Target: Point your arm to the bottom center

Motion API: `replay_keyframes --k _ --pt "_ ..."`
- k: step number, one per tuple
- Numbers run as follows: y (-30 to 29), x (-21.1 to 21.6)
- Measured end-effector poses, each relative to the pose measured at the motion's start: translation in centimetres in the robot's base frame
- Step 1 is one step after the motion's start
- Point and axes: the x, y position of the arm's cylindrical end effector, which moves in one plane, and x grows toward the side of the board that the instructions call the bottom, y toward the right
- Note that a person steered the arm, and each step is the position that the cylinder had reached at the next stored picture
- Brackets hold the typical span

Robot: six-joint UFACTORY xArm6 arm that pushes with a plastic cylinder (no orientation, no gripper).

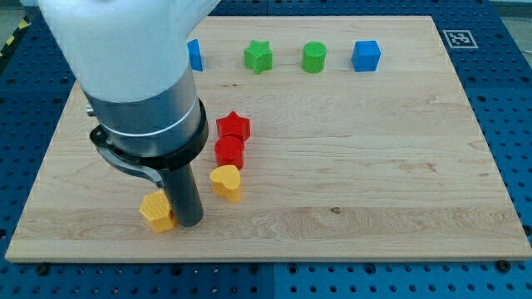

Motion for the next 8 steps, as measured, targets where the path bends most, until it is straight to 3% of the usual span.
replay_keyframes --k 4,6,8 --pt "-2.3 0.0" --pt "6.6 0.0" --pt "8.2 0.0"
